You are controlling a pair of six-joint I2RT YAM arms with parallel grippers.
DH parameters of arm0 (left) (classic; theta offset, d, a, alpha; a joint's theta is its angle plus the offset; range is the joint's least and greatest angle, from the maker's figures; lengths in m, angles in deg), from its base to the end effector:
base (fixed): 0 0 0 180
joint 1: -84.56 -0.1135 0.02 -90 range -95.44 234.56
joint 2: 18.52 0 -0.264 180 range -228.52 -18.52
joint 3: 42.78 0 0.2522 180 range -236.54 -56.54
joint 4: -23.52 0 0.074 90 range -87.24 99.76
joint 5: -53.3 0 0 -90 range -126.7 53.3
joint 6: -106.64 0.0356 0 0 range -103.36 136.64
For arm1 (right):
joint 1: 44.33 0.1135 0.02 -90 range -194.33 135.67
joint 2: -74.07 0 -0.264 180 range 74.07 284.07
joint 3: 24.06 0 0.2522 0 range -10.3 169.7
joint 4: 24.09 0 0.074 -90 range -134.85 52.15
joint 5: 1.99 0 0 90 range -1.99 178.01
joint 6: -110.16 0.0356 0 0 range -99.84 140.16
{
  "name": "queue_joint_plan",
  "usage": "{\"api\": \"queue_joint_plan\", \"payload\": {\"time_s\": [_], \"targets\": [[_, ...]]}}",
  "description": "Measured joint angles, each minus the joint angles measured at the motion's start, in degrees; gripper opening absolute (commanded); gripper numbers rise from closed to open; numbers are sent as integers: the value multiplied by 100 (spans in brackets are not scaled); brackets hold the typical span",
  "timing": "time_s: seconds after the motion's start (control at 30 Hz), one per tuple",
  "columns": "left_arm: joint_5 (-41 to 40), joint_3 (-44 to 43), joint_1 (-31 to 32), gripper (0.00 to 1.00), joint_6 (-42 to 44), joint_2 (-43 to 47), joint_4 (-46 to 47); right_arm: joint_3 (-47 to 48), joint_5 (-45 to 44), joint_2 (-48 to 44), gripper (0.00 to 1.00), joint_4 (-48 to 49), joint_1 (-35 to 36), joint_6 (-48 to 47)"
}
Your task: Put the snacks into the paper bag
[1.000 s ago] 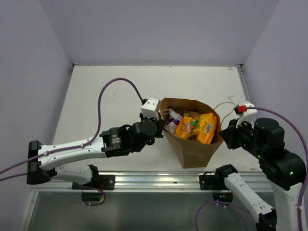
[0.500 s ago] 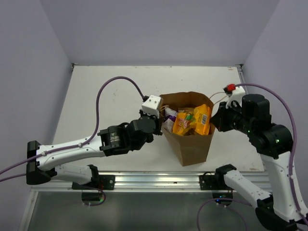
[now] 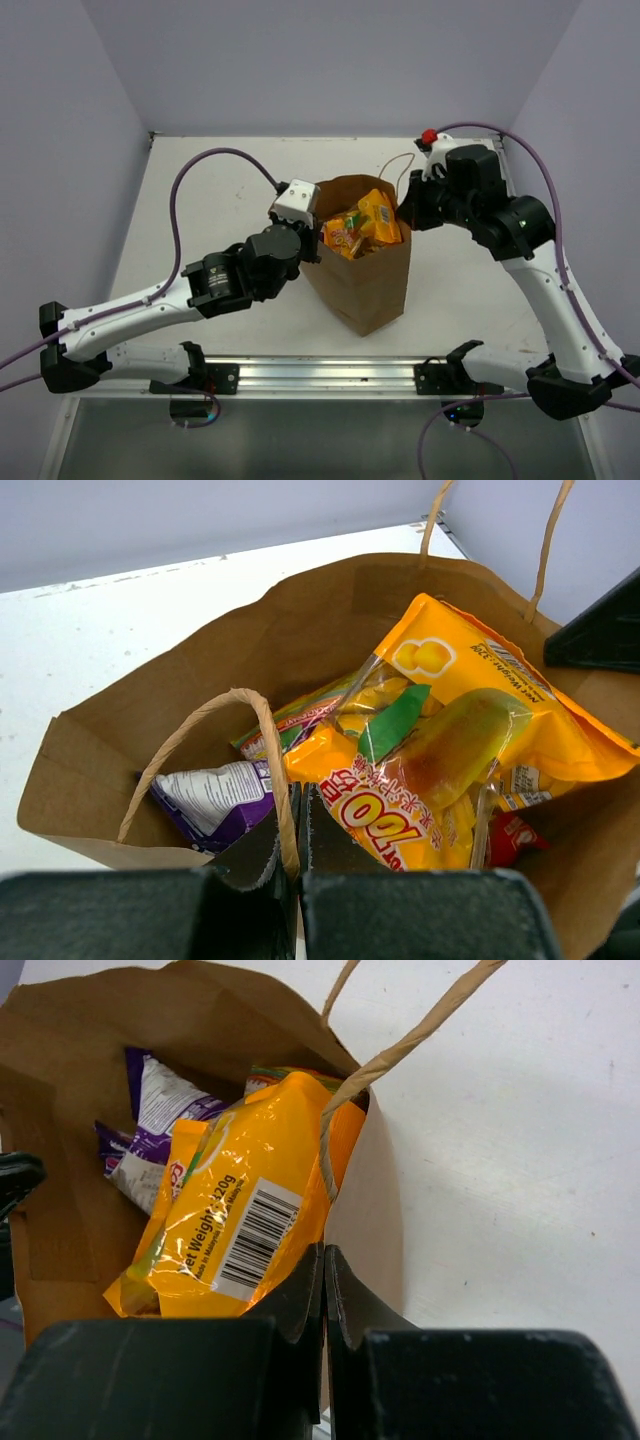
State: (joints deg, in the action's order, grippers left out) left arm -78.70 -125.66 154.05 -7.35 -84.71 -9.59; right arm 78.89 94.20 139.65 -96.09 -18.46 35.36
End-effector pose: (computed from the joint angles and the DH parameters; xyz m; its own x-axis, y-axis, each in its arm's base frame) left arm 0.1104 -0.2271 0.3991 -0.2820 -0.1084 -0.9533 0.3902 0.8948 -0.2172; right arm 0.1795 0.0913 0.4448 -0.6281 -0.0149 -0.7780 -0.3616 0.8909 0.2749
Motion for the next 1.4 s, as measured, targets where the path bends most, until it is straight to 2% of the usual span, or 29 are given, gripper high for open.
{"api": "queue_joint_plan", "payload": {"time_s": [0.17, 0.37, 0.67, 0.83, 1.1, 1.3, 1.4], "targets": [[11, 0, -382, 0, 120, 127, -90, 533, -885, 555, 0, 127, 1019, 31], [133, 22, -855, 0, 195, 348, -192, 634, -2094, 960, 0, 203, 1858, 85], [614, 52, -1611, 0, 492, 389, -254, 804, -3539, 1056, 0, 190, 3156, 92], [946, 155, -1812, 0, 728, 341, -83, 719, -3888, 1027, 0, 229, 3335, 127], [1532, 962, -2334, 0, 728, 308, 636, -702, -4024, 592, 0, 1102, 3351, 411], [1792, 927, -2695, 0, 778, 234, 807, -756, -4017, 592, 0, 1449, 3353, 481], [1871, 597, -2778, 0, 916, 17, 708, -483, -4017, 745, 0, 1342, 3353, 431]]}}
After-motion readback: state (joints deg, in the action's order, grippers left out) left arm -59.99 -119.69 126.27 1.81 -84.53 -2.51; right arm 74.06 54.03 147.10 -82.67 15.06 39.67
